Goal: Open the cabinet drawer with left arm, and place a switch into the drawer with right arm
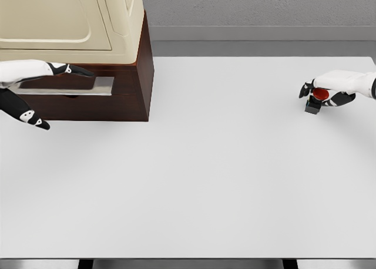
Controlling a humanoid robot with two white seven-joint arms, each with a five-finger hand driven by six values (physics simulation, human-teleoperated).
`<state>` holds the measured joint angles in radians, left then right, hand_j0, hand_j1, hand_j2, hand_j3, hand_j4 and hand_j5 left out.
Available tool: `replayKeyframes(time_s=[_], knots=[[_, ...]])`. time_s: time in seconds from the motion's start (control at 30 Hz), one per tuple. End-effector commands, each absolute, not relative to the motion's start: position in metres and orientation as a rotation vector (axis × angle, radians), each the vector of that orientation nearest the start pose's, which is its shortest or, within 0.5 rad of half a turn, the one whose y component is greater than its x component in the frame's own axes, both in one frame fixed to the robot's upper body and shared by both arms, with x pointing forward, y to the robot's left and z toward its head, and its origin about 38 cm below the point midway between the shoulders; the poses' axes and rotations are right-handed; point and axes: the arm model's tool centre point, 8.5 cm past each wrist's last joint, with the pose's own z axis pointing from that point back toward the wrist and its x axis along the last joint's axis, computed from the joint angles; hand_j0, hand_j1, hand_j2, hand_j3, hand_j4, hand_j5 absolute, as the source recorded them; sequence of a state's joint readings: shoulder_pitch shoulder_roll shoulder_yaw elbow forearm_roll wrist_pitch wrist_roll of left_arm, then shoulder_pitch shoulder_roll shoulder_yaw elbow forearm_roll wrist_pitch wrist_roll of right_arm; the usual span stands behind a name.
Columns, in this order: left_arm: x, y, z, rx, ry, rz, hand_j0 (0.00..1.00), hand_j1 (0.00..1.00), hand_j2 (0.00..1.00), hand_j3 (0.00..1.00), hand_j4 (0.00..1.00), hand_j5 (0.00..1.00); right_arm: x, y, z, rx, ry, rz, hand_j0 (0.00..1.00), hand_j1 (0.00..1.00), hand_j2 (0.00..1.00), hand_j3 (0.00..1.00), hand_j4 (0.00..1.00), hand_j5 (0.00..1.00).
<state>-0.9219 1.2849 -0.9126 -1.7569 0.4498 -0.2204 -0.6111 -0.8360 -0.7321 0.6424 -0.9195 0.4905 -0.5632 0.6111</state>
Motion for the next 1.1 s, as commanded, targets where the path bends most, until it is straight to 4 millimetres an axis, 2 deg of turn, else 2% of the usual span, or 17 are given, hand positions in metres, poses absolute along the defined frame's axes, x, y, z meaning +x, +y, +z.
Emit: replayKeyframes(time_s=[0.0,0.37,0.53,0.7,0.77,1.07], knots=[[0.385,0.349,0.332,0.068,-1.346,-1.648,1.00,1.00,1.00,1.00,1.00,1.00,0.500,-0.401,0.192,-0.509,-1.018,1.852,0.62,0.62,0.62,0.62,0.62,0.62],[0.391,0.345,0.323,0.050,-1.320,-1.614,1.00,1.00,1.00,1.00,1.00,1.00,0.500,-0.400,0.192,-0.509,-1.021,1.856,0.57,0.57,0.57,0.57,0.57,0.57],[0.391,0.347,0.318,0.044,-1.310,-1.605,1.00,1.00,1.00,1.00,1.00,1.00,0.500,-0.398,0.192,-0.506,-1.023,1.858,0.55,0.55,0.55,0.55,0.55,0.55],[0.399,0.353,0.315,0.059,-1.296,-1.566,1.00,1.00,1.00,1.00,1.00,1.00,0.500,-0.395,0.194,-0.504,-1.036,1.872,0.53,0.53,0.53,0.53,0.53,0.53],[0.402,0.347,0.312,0.043,-1.304,-1.571,1.00,1.00,1.00,1.00,1.00,1.00,0.501,-0.392,0.194,-0.501,-1.045,1.874,0.52,0.52,0.52,0.52,0.52,0.52],[0.401,0.342,0.310,0.014,-1.314,-1.567,1.00,1.00,1.00,1.00,1.00,1.00,0.504,-0.380,0.203,-0.506,-1.083,1.895,0.51,0.51,0.51,0.51,0.51,0.51]])
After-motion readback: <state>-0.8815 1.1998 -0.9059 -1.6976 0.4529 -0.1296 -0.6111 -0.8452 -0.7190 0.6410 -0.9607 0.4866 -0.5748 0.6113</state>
